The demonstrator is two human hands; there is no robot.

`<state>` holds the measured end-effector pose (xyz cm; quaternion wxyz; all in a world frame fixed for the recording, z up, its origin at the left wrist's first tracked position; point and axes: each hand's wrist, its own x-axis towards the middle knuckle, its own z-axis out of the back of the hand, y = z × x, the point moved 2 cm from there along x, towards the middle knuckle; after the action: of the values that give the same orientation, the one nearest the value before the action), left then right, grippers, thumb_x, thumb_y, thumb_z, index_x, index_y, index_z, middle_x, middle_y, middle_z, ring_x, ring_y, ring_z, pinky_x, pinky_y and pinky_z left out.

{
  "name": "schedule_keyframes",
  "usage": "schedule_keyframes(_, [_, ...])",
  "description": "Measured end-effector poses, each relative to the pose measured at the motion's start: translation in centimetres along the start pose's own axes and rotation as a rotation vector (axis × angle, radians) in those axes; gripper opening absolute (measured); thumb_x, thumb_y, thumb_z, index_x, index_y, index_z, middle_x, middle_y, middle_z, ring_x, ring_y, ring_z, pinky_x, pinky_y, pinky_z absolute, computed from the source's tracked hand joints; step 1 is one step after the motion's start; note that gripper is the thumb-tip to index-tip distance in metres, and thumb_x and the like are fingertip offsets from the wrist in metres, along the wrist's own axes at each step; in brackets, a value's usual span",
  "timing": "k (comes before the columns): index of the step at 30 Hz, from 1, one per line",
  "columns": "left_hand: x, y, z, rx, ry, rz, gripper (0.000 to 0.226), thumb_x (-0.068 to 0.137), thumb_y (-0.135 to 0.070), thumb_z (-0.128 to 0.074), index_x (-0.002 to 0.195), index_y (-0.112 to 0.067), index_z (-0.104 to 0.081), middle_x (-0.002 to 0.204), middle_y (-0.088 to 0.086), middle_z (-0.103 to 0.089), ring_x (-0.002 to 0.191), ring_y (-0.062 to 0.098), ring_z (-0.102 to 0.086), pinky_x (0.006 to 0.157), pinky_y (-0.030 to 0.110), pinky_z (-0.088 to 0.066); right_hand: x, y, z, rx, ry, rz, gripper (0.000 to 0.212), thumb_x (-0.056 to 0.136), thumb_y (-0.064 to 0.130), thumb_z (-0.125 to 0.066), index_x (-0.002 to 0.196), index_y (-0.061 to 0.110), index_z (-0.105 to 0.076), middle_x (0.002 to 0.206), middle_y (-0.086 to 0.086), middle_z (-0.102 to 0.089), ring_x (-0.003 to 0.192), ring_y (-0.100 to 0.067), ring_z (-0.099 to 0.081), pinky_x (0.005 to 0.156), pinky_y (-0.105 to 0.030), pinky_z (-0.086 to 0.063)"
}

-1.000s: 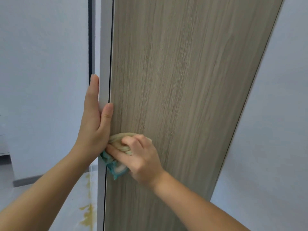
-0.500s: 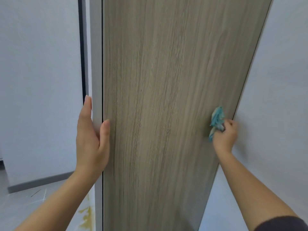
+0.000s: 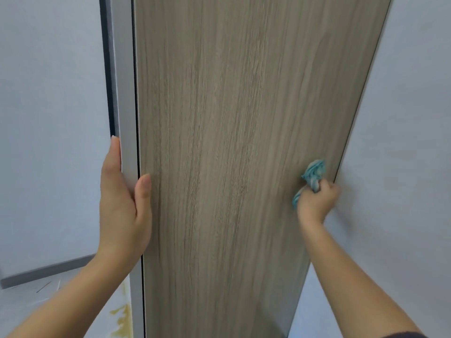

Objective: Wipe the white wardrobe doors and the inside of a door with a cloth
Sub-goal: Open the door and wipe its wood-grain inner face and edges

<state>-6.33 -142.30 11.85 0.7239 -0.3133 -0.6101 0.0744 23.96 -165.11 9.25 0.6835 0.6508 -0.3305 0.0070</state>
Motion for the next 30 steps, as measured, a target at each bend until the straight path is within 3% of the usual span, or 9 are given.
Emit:
schedule_keyframes(3, [0.1,-0.1,0.1,-0.029,0.008,-0.016,0.061,0.099,-0.028,-0.037,0.154,-0.014,-0.015,0.157,-0.002,-0.029,0.144,0.016,-0.029,0.115,0.050,-0.030,-7.7,2.1,-0.1,0.090,0.041,0.225,0.020,0.081,-0.016,-0.054,0.099,-0.014,-0.062,0.100,-0.014,-0.046,0.085,-0.013,-0.044,0.076,-0.002,-0.032])
schedule_keyframes(7, [0.1,-0.3,0.1,-0.058,0.023,-0.052,0.057,0.100,-0.021,-0.036,0.152,-0.010,-0.017,0.155,-0.002,-0.030,0.141,0.011,-0.031,0.116,0.041,-0.029,-15.9,4.9,-0.3,0.227,0.211,0.372,0.031,0.083,-0.012,-0.057,0.111,-0.002,-0.063,0.102,0.001,-0.042,0.092,0.008,-0.045,0.081,-0.012,-0.040])
schedule_keyframes(9, [0.2,-0.1,0.1,-0.055,0.032,-0.073,0.056,0.100,-0.018,-0.035,0.152,-0.007,-0.016,0.155,0.000,-0.029,0.142,0.014,-0.030,0.116,0.044,-0.028,-19.2,5.8,-0.3,0.250,0.258,0.539,0.037,0.083,-0.010,-0.061,0.119,-0.002,-0.064,0.102,-0.001,-0.043,0.098,0.005,-0.047,0.085,-0.014,-0.042])
schedule_keyframes(11, [0.1,0.2,0.2,-0.048,0.042,-0.094,0.057,0.100,-0.018,-0.034,0.152,-0.005,-0.015,0.156,0.003,-0.027,0.144,0.017,-0.028,0.117,0.047,-0.027,-21.5,6.1,-0.3,0.227,0.366,0.618,0.052,0.081,-0.004,-0.062,0.128,0.018,-0.061,0.108,-0.005,-0.045,0.100,-0.012,-0.051,0.085,-0.024,-0.045])
schedule_keyframes(14, [0.2,0.5,0.3,-0.036,0.055,-0.094,0.058,0.100,-0.018,-0.032,0.153,-0.004,-0.013,0.158,0.007,-0.023,0.146,0.018,-0.024,0.118,0.049,-0.023,-24.6,6.5,-0.6,0.124,0.547,0.666,0.059,0.077,0.012,-0.058,0.122,0.049,-0.049,0.117,0.002,-0.046,0.104,-0.016,-0.048,0.084,-0.029,-0.047])
schedule_keyframes(17, [0.1,0.6,0.4,-0.024,0.065,-0.076,0.060,0.100,-0.020,-0.032,0.154,-0.007,-0.010,0.160,0.003,-0.021,0.148,0.015,-0.020,0.120,0.048,-0.020,-27.7,7.0,-0.7,0.129,0.528,0.938,0.043,0.093,0.019,-0.060,0.131,0.039,-0.056,0.111,0.001,-0.047,0.097,-0.020,-0.050,0.077,-0.032,-0.050])
schedule_keyframes(20, [-0.6,0.3,0.5,-0.005,0.072,-0.051,0.060,0.101,-0.020,-0.031,0.156,-0.013,-0.008,0.158,-0.018,-0.021,0.144,-0.003,-0.019,0.121,0.025,-0.015,-28.1,7.0,-0.7,0.133,0.418,1.139,0.031,0.097,0.025,-0.058,0.128,0.030,-0.060,0.106,0.002,-0.047,0.089,-0.019,-0.048,0.073,-0.025,-0.047])
schedule_keyframes(26, [-3.1,1.4,0.0,-0.017,0.023,0.045,0.062,0.101,-0.028,-0.033,0.156,-0.012,-0.010,0.163,0.000,-0.015,0.149,0.008,-0.014,0.122,0.035,-0.014,-23.6,4.1,-0.3,0.112,0.367,1.228,0.037,0.093,0.020,-0.067,0.128,0.028,-0.060,0.105,0.003,-0.052,0.088,-0.021,-0.053,0.069,-0.034,-0.052])
schedule_keyframes(30, [-3.4,2.2,-0.2,-0.040,0.016,0.130,0.067,0.096,-0.044,-0.035,0.155,-0.019,-0.015,0.160,-0.006,-0.024,0.131,-0.010,-0.037,0.118,0.035,-0.027,-16.4,0.3,0.9,0.051,0.403,0.993,0.052,0.085,0.020,-0.067,0.134,0.021,-0.051,0.113,-0.003,-0.048,0.096,-0.028,-0.056,0.082,-0.035,-0.051])
